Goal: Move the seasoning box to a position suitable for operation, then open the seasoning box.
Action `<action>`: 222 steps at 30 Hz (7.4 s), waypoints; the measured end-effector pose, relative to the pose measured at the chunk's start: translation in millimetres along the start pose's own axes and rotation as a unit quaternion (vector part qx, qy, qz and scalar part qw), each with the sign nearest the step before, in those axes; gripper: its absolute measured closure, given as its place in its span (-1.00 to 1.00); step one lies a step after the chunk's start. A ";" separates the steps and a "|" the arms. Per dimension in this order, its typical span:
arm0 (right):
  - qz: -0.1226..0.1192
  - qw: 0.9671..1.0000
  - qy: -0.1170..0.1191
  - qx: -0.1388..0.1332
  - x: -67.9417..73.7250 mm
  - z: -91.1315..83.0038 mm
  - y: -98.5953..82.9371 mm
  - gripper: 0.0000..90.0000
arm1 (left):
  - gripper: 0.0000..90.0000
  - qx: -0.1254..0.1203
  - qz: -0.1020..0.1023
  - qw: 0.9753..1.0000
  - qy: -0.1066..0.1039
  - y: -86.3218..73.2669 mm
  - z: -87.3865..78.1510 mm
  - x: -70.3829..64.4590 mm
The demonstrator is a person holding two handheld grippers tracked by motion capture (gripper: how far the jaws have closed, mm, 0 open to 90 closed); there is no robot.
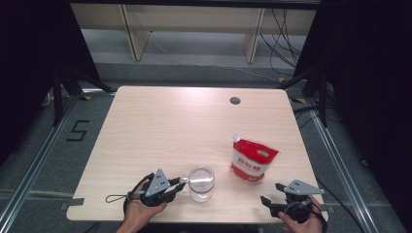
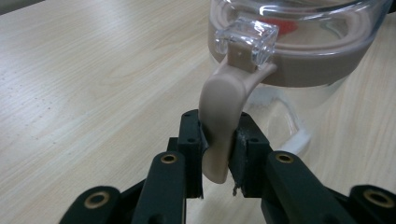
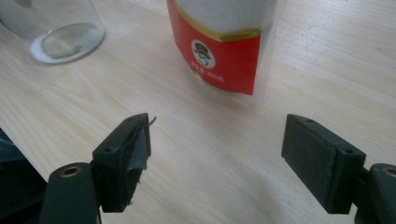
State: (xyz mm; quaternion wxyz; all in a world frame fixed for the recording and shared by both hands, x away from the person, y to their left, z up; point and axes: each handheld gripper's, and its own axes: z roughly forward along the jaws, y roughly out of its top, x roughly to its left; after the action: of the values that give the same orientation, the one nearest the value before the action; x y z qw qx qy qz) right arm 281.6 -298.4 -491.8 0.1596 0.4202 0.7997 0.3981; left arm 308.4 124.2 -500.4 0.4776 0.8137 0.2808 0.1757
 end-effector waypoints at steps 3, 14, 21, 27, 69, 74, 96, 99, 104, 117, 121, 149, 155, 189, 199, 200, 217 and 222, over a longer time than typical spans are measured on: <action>0.002 1.000 -0.001 -0.004 0.1 -0.9 -0.5 -0.45 | 0.60 -0.001 -0.007 1.000 -0.008 -1.1 -0.1 -0.4; -0.013 1.000 0.004 0.000 -0.9 1.1 2.1 -0.45 | -0.23 0.006 -0.039 0.999 -0.030 3.9 -10.2 -9.2; -0.012 1.000 0.008 -0.003 -0.4 2.1 2.1 -0.45 | -0.29 -0.011 -0.045 0.999 -0.029 12.1 -25.7 -8.4; 0.003 1.000 0.008 -0.001 2.7 1.8 1.6 -0.46 | -0.25 -0.020 -0.054 0.998 -0.032 14.9 -32.7 -6.8; -0.015 0.999 0.034 -0.018 7.5 -2.2 3.8 -0.25 | 0.98 -0.058 -0.049 0.997 -0.016 47.0 -35.7 3.2; -0.022 0.999 0.031 -0.020 8.1 -1.9 4.4 -0.23 | 0.98 -0.050 -0.046 0.998 -0.015 45.2 -32.5 1.2; -0.013 0.996 0.075 -0.053 20.6 -4.0 11.0 -0.01 | 0.98 -0.049 -0.041 0.998 -0.017 43.7 -25.9 1.2; -0.006 0.994 0.083 -0.066 27.5 -4.7 15.0 0.06 | 0.99 -0.050 -0.039 0.998 -0.015 43.0 -25.9 0.6; -0.011 0.992 0.108 -0.071 36.1 -5.0 19.1 0.31 | 0.99 -0.049 -0.025 0.998 -0.013 43.0 -26.3 0.9; -0.082 0.987 0.111 -0.078 56.1 7.8 32.2 0.64 | 0.99 -0.053 -0.017 0.998 -0.009 41.4 -26.0 0.2; -0.094 0.985 0.118 -0.085 62.1 12.5 38.5 0.67 | 0.99 -0.054 -0.013 0.998 -0.011 41.0 -25.8 0.8; -0.153 0.974 0.136 -0.098 94.9 49.5 75.7 0.94 | 0.99 -0.059 -0.017 0.998 -0.010 38.8 -25.2 1.2; -0.163 0.973 0.132 -0.097 99.9 54.0 83.2 1.00 | 0.99 -0.059 -0.009 0.998 -0.012 38.9 -25.2 1.7; -0.181 0.964 0.138 -0.136 120.1 54.5 109.9 0.97 | -0.51 0.001 -0.062 0.998 -0.009 -8.5 -50.6 10.6; -0.192 0.961 0.139 -0.142 127.4 53.4 118.5 0.97 | -0.55 0.005 -0.054 0.998 -0.011 -14.8 -54.6 12.2; -0.192 0.961 0.139 -0.142 127.4 53.4 118.5 0.97 | -0.55 0.005 -0.056 0.998 -0.012 -15.4 -54.4 11.8; -0.210 0.955 0.163 -0.134 147.3 62.8 127.7 0.93 | -0.55 0.004 -0.061 0.998 -0.005 -18.8 -52.1 10.7; -0.207 0.954 0.174 -0.129 147.4 68.0 127.2 0.92 | -0.55 0.003 -0.050 0.999 -0.001 -17.8 -53.3 12.2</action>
State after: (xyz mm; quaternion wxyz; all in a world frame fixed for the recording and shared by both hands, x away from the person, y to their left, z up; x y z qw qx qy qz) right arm 303.2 -104.5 -425.1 0.1496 0.1460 0.8263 0.5230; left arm 283.3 174.8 -490.1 0.4838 0.8001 0.3212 0.1501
